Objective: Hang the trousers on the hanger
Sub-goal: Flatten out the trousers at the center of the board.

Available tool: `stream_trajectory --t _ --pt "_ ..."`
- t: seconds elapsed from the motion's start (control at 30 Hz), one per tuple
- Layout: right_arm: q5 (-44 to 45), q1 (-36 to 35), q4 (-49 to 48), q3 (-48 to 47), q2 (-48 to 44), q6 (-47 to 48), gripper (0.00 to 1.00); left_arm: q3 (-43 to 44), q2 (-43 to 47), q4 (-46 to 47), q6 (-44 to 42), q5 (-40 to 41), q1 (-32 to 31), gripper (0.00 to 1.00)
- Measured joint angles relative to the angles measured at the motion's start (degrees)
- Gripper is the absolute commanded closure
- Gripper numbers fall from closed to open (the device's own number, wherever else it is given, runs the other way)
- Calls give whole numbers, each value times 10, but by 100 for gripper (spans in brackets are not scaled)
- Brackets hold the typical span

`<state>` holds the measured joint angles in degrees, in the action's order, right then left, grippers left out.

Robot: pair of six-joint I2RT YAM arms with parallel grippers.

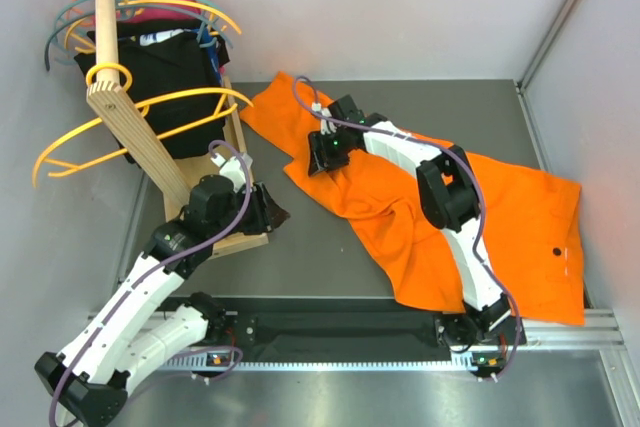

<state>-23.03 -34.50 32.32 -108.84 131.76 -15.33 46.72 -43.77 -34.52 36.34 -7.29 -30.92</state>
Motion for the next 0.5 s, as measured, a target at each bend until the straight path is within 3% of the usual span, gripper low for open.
stream_trajectory --t 0.07,0.23,0.43,0.5 --pt "-17 1 -2 -3 0 -4 69 0 0 0 1 -2 0 54" --pt "-71 1 -36 34 -5 -29 100 0 0 0 1 -3 0 54" --pt "-113 -3 -60 101 -16 -63 100 0 -4 -2 1 -4 0 54" --pt "-118 -5 -65 113 -28 -69 85 0 -4 -2 1 -3 0 54"
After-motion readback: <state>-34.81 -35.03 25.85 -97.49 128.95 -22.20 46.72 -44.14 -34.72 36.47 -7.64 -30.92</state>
